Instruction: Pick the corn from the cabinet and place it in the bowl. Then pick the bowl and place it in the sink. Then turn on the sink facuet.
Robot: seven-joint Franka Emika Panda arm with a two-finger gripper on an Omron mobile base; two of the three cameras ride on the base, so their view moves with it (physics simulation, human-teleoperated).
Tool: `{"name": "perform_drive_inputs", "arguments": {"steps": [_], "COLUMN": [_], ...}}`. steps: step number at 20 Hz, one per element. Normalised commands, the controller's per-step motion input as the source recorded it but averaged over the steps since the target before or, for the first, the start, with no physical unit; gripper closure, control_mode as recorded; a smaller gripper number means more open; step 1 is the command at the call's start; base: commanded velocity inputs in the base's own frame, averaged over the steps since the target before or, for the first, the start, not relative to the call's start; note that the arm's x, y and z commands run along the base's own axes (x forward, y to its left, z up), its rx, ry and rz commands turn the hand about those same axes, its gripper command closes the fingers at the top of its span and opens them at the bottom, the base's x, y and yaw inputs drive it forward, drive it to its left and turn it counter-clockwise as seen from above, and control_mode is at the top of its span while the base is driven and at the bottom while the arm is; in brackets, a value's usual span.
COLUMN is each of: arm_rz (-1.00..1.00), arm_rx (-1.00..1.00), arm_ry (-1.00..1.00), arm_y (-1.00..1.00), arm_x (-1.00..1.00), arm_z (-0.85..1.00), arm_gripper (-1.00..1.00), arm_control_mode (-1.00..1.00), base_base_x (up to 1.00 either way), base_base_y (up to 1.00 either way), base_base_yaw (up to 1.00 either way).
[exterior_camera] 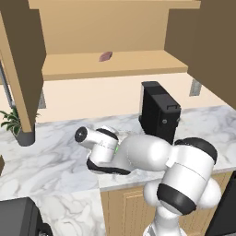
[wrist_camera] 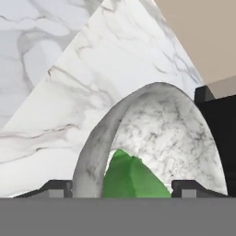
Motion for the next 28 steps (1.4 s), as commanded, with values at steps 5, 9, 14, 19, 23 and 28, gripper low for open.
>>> {"name": "perform_drive_inputs", "arguments": {"steps": [5,9,14,19,23,28], "arm_rz": [-0.01,0.00,0.00,0.02,0.06,0.19], "arm_rx": [-0.01,0.00,0.00,0.00,0.00,0.00], "arm_ry": [0.03,-0.02,-0.01,0.00,0.00,0.00], "arm_y": [-0.01,-0.02,-0.05,-0.04,-0.01,0.00], "arm_x": [-0.10,-0.31,-0.39,-0.23,-0.19,-0.27], "arm_z": [0.00,0.04,0.29,0.18,0.29,0.48], "arm_gripper": [1.00,1.00,1.00,1.00,1.00,1.00], "arm_control_mode": [-1.00,-1.00,-1.00,-1.00,-1.00,-1.00], "base_base_x": [0.00,0.00,0.00,0.00,0.00,0.00], "base_base_y": [0.00,0.00,0.00,0.00,0.00,0.00], "base_base_yaw": [0.00,0.00,0.00,0.00,0.00,0.00]}}
